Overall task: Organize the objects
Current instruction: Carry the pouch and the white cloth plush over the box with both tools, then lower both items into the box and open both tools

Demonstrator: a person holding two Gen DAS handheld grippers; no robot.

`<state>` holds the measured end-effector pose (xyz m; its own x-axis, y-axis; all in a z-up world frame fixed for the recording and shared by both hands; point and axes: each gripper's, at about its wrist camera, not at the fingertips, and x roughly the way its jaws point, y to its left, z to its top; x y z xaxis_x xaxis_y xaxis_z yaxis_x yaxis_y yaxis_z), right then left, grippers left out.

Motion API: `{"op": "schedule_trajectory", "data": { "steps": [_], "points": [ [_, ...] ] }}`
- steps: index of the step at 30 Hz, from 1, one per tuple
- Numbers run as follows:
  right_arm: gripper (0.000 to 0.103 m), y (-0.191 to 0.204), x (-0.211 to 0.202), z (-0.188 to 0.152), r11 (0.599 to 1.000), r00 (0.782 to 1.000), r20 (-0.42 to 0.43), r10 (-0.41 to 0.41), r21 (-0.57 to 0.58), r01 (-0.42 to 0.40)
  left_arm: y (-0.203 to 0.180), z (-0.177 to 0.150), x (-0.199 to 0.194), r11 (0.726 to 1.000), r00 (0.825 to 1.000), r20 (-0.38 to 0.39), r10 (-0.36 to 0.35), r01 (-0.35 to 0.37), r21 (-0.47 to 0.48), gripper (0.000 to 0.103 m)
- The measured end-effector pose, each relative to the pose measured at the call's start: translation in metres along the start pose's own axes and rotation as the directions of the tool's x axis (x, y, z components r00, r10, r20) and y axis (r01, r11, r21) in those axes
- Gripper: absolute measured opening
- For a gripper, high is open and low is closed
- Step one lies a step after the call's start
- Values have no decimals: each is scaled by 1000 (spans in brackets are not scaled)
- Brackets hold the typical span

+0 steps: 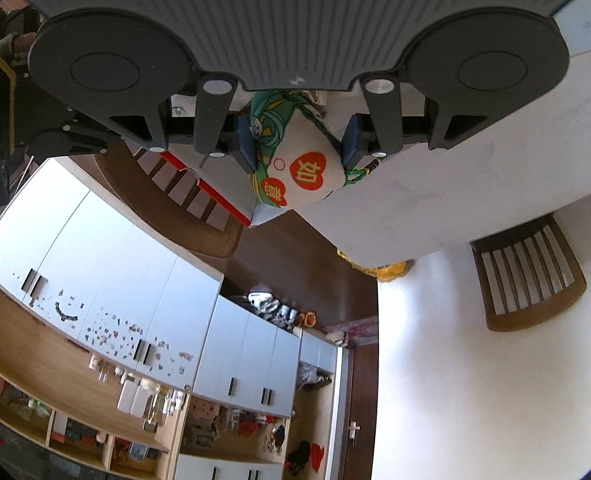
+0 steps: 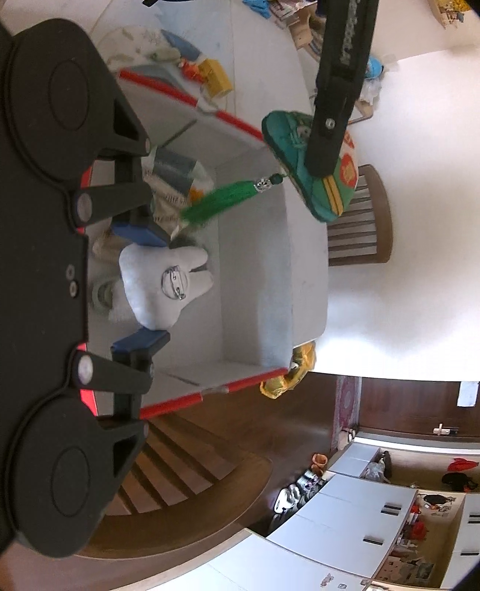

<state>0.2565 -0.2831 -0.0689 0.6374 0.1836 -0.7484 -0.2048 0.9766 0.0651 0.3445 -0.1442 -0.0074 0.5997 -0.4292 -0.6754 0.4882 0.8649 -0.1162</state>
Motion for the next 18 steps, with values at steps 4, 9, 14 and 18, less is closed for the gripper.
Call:
{"op": "schedule_trajectory", "data": {
  "steps": [4, 9, 14, 18],
  "points": [
    [48, -5, 11, 2, 1000, 1000, -24, -3, -19, 2, -5, 1, 24, 1000, 1000, -22, -6, 6, -2, 47],
    [48, -6, 25, 4, 999, 998, -58, 8, -38, -10, -11, 5, 46, 1000, 1000, -28, -9, 9, 2, 47],
    [48, -5, 45, 6, 997, 995, -99, 14, -70, -21, -13, -4, 84, 1000, 995, -98, 3, -3, 4, 47],
    [48, -3, 56, 5, 995, 992, -126, 19, -94, -31, -8, -19, 105, 1000, 987, -159, 8, -8, 4, 47]
  ]
}}
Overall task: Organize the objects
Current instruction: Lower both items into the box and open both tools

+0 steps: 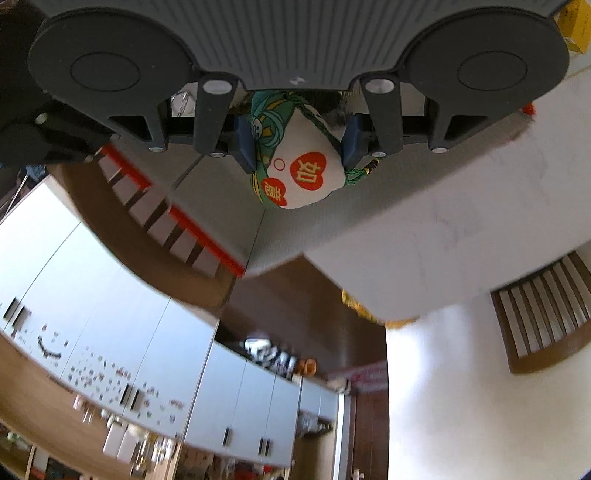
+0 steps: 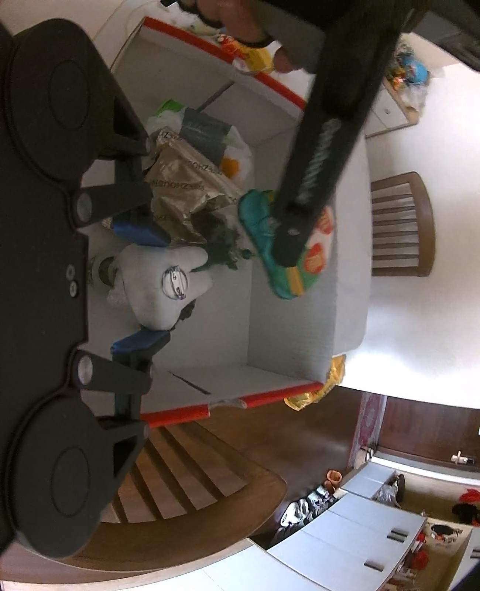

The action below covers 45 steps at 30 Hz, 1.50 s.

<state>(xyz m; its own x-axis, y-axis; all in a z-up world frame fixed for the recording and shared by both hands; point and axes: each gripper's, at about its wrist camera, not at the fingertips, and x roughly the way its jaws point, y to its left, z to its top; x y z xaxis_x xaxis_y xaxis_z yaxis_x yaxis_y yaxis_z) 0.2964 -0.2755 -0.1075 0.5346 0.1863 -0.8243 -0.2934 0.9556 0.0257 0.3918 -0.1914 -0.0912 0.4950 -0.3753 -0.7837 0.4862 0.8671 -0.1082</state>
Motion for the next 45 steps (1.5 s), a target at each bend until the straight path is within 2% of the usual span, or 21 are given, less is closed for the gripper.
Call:
{"op": "schedule_trajectory", "data": {
  "steps": [9, 16, 22, 26, 36, 45],
  "points": [
    [49, 13, 15, -1, 999, 999, -29, 21, -41, -22, 9, -19, 31, 1000, 996, -90, 27, -26, 13, 48],
    [50, 15, 19, -2, 999, 999, -32, 17, -48, -18, 18, -27, 34, 999, 994, -103, 32, -32, -3, 50],
    [59, 15, 16, -4, 998, 1000, -28, 12, -55, -14, 18, -29, 32, 999, 994, -95, 47, -47, -3, 52],
    [62, 12, 13, -6, 999, 1000, -16, 18, -43, -19, 19, -33, 27, 999, 995, -86, 50, -52, -13, 66],
    [66, 5, -9, -3, 999, 999, 34, 42, 16, -42, 22, -42, 2, 998, 998, -46, 46, -47, -29, 67],
    [70, 15, -43, -3, 997, 993, 103, 55, 51, -61, 32, -54, -38, 998, 999, 25, 36, -35, -58, 67]
  ]
}}
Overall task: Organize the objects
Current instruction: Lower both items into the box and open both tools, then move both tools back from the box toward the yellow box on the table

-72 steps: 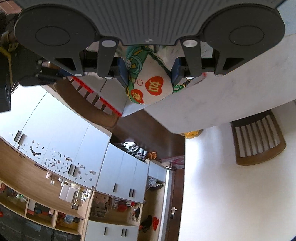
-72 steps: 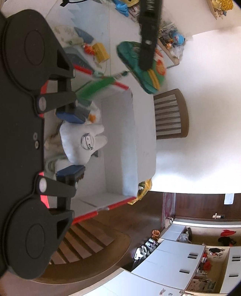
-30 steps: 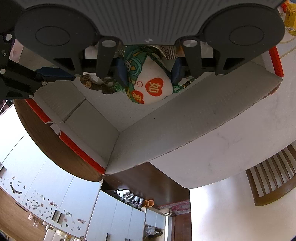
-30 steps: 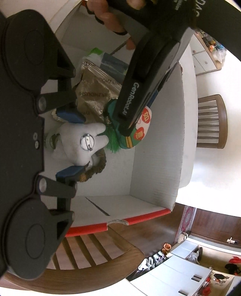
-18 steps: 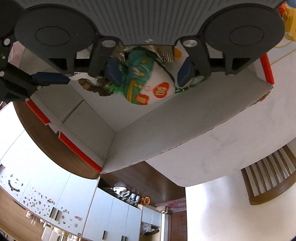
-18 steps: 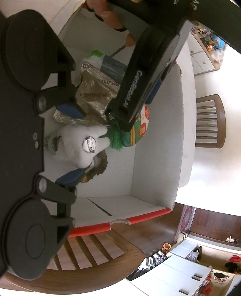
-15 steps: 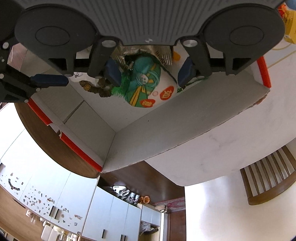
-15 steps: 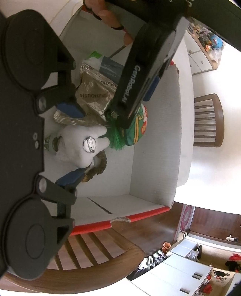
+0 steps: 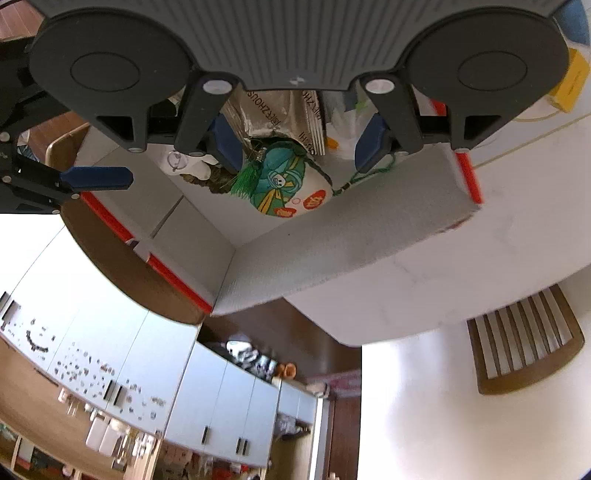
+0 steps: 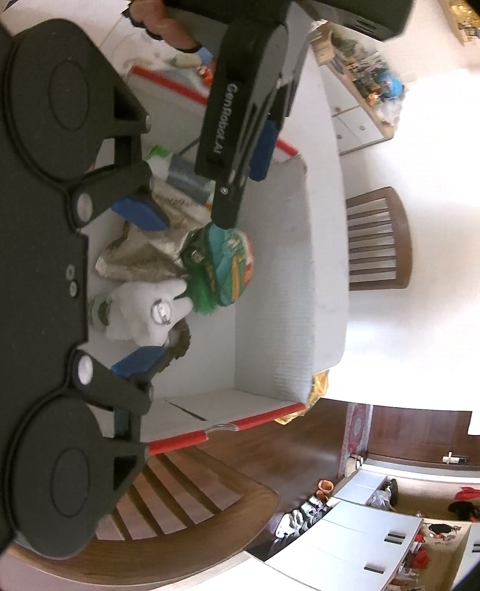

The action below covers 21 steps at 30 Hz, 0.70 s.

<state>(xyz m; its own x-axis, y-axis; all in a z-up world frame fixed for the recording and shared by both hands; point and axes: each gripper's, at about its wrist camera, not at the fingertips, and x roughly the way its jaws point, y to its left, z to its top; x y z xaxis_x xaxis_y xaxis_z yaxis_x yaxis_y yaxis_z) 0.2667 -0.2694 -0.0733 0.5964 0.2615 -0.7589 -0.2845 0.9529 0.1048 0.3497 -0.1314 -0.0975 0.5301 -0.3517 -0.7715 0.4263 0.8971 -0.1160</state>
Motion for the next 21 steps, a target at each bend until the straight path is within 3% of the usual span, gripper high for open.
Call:
{"op": "schedule_trajectory", "data": {
  "steps": [14, 17, 21],
  "points": [
    [72, 41, -40, 3, 998, 995, 98, 24, 47, -28, 26, -22, -79, 1000, 994, 112, -13, 16, -21, 67],
    [76, 53, -44, 1, 998, 993, 118, 27, 60, -34, 36, -31, -93, 1000, 992, 130, -11, 14, -24, 74],
    [78, 75, -47, 0, 997, 991, 133, 21, 72, -30, 48, -42, -111, 999, 989, 147, 0, 5, -32, 74]
  ]
}}
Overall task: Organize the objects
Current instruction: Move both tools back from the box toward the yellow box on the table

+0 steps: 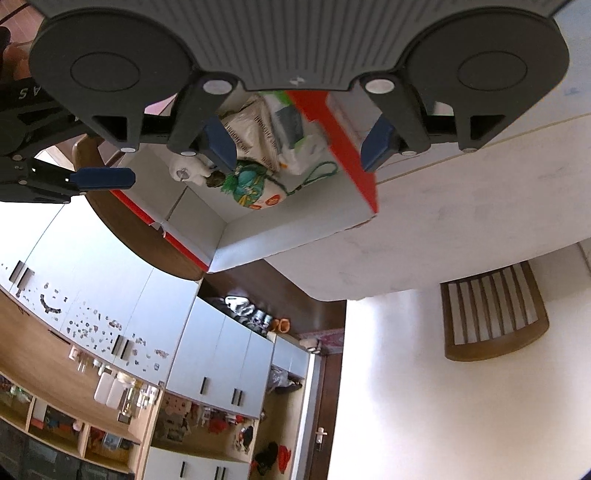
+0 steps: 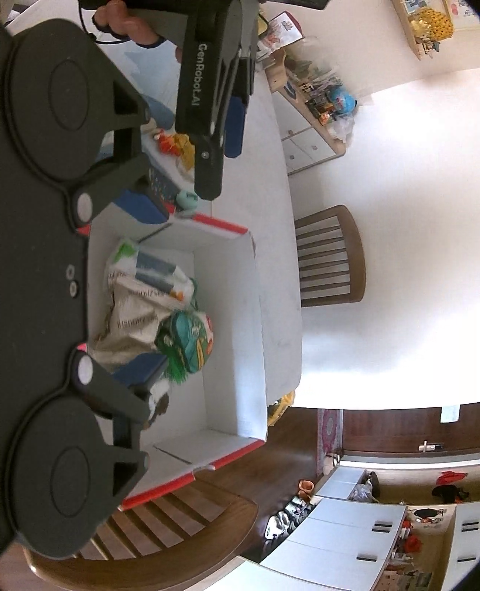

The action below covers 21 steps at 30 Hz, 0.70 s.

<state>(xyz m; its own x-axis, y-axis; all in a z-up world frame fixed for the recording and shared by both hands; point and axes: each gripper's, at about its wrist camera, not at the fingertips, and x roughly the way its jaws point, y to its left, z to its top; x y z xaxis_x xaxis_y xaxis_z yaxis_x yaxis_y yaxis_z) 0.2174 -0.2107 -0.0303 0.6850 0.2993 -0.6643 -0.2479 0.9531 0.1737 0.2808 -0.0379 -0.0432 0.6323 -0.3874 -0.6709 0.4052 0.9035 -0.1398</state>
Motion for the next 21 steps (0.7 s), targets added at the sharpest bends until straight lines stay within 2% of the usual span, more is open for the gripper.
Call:
{"op": "schedule_trajectory", "data": {
  "steps": [7, 10, 16, 21],
  "points": [
    [85, 33, -4, -7, 1000, 1000, 29, -2, 5, 2, 22, -15, -28, 1000, 1000, 15, 9, -8, -8, 76],
    [96, 46, -4, -10, 1000, 999, 44, -21, 13, 21, 31, -20, -38, 1000, 1000, 22, 15, -15, -17, 82],
    [102, 67, -3, -17, 1000, 999, 51, -1, 18, 0, 52, -34, -53, 999, 999, 14, 42, -42, -32, 84],
    [102, 85, 2, -21, 1000, 999, 49, 14, 20, -15, 69, -44, -61, 998, 999, 11, 47, -47, -47, 87]
  ]
}}
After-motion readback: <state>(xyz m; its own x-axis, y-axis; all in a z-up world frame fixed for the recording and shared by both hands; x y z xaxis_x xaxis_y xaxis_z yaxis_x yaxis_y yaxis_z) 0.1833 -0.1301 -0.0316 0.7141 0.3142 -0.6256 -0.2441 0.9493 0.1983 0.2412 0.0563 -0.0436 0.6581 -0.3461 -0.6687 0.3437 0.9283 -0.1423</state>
